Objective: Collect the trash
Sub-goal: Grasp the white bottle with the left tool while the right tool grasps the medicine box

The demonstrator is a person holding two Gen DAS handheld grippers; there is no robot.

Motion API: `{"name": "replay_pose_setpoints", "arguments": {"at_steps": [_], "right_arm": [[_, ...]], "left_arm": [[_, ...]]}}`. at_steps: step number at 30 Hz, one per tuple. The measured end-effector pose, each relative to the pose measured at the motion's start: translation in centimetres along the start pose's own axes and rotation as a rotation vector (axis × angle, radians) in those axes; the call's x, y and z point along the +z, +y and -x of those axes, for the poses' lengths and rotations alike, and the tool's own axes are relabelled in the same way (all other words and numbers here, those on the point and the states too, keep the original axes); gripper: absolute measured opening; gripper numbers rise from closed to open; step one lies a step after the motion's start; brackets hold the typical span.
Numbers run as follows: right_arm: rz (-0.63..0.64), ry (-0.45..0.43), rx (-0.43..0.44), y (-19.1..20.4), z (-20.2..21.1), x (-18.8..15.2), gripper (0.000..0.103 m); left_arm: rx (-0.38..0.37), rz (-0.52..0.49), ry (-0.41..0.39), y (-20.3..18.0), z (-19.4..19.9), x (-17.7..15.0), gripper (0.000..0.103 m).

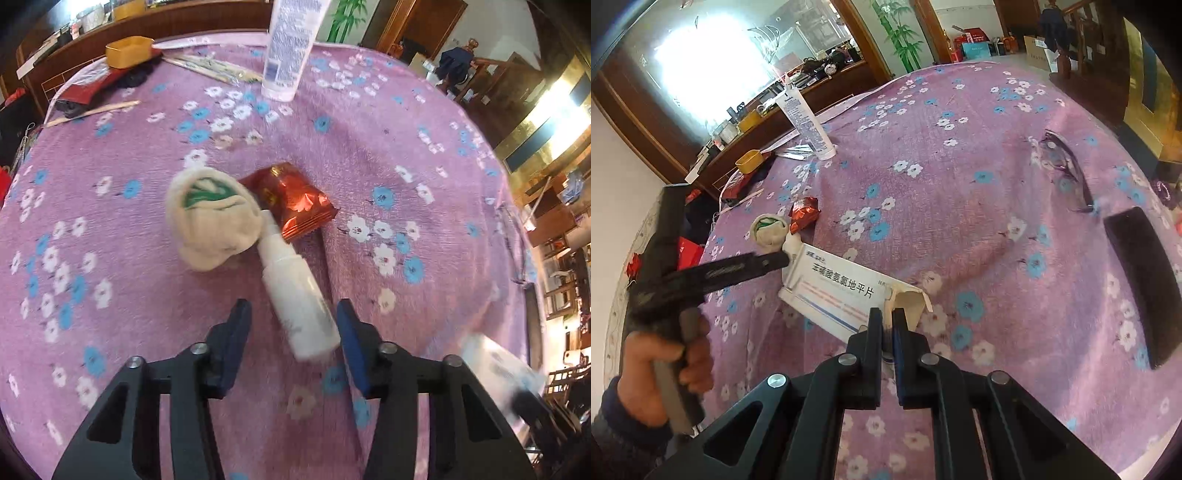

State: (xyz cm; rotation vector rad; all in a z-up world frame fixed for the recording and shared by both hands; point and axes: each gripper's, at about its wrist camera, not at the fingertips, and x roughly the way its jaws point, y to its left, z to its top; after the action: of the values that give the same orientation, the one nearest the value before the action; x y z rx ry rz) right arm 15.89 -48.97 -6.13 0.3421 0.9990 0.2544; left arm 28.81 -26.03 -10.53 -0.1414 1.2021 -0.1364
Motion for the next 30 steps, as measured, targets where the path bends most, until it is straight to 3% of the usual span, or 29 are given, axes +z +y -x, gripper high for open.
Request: {"name": "replay_pose_setpoints", "arguments": {"at_steps": [7,14,22,30], "right_arm": [[-0.011,-0.001,0.018,-0.9,1.1,-0.7,0.006],[0.034,0.009,0.028,1.3,0.1,-1.0,0.006],[0.102,0.051,0.054,7.0,-2.9,-2.1,0.006],[0.176,0.065,0.074,14.0,-4.9,-3.2,0.006]], "left_arm": [[0.038,-0.008,-0.026,-0.2,-1.1,-0.2,0.032],[0.006,-0.03,-0.089,2.1,2.8,-4.7,0.028],[0.04,-0.011,-0.156,7.4,7.9,-11.4,0.029],[0.082,0.037,-0.236,13.1,12.4,-13.6,0.029]]}}
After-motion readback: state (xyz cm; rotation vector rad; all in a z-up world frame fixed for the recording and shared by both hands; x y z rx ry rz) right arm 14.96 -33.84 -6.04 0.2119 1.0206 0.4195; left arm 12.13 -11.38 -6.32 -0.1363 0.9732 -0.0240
